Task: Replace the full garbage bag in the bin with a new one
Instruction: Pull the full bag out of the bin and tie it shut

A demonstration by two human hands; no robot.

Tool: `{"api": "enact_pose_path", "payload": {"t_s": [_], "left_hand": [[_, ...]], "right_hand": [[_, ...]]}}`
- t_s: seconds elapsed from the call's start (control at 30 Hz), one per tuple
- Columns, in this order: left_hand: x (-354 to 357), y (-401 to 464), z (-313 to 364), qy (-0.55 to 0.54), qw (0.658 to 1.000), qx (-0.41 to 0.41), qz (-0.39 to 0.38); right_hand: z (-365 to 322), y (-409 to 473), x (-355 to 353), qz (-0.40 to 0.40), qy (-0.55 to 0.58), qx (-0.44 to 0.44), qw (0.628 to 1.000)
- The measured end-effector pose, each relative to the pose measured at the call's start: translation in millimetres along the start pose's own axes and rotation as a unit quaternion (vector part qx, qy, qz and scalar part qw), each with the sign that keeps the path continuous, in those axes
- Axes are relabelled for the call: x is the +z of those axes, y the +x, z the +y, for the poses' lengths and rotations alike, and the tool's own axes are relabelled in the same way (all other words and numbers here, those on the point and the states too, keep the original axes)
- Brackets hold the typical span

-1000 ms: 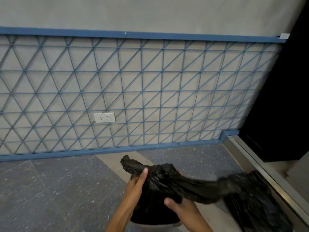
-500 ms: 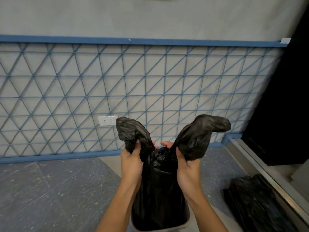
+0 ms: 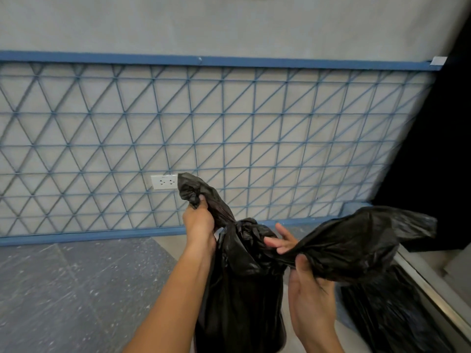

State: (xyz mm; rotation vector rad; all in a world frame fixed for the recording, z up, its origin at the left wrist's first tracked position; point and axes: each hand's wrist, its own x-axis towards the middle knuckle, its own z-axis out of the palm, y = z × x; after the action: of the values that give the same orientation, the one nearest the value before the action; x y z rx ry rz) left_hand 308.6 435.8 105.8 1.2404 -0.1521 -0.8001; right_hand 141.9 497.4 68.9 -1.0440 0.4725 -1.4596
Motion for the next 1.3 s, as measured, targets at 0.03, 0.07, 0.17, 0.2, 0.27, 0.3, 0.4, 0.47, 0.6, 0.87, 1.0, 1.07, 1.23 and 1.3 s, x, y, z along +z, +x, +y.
{"api": "enact_pose_path", "payload": {"t_s": [0.03,0.07,0.17,0.2,0.27,0.3,0.4,0.47,0.6,0.87,1.0,1.07,1.23,1.3], "left_hand": [[0,4,2,-0.012,1.0,0.0,0.011],[-1,8,4,-0.025,1.0,0.003,0.017],[-7,12,12,-0.064,0.998,0.027,0.002],[-11,9,13,-0.095,0.994,0.024,-0.038],[-27,1,8,-0.141,0.975,0.0,-0.17],[-38,-3,-1,-0.138,0.962,-0.016,-0.237],[-65,-22,-40,0.043,0.931,-0.064,-0.357],[-67,-29,-56,0.115,0.929,-0.065,-0.346],[-46,-25,-39,-0.09,0.972,-0.091,-0.199],[-25,-16,-16,-0.32,0.937,-0.097,-0.102],[-30,-14,-27,-0.307,0.945,-0.045,-0.105],[-34,-15,-30,-0.297,0.947,-0.023,-0.117],[-40,-20,-33,-0.212,0.969,0.041,-0.118],[-40,-26,-30,-0.137,0.98,0.09,-0.11]], "right_hand": [[-3,2,2,-0.006,-0.001,-0.006,1.0],[-5,3,3,-0.002,0.003,-0.01,1.0],[-1,10,7,0.053,0.103,0.036,0.993],[0,14,7,0.06,0.129,0.045,0.989],[1,22,6,0.066,0.186,0.071,0.978],[0,26,7,0.074,0.22,0.09,0.969],[11,34,12,0.08,0.269,0.109,0.954],[19,35,15,0.079,0.265,0.116,0.954],[18,38,17,0.104,0.199,0.115,0.968],[1,44,19,0.166,0.231,0.135,0.949],[8,51,7,0.175,0.25,0.204,0.93],[13,60,4,0.18,0.195,0.262,0.928],[30,87,3,0.141,-0.196,0.281,0.929],[31,94,7,0.085,-0.428,0.213,0.874]]}}
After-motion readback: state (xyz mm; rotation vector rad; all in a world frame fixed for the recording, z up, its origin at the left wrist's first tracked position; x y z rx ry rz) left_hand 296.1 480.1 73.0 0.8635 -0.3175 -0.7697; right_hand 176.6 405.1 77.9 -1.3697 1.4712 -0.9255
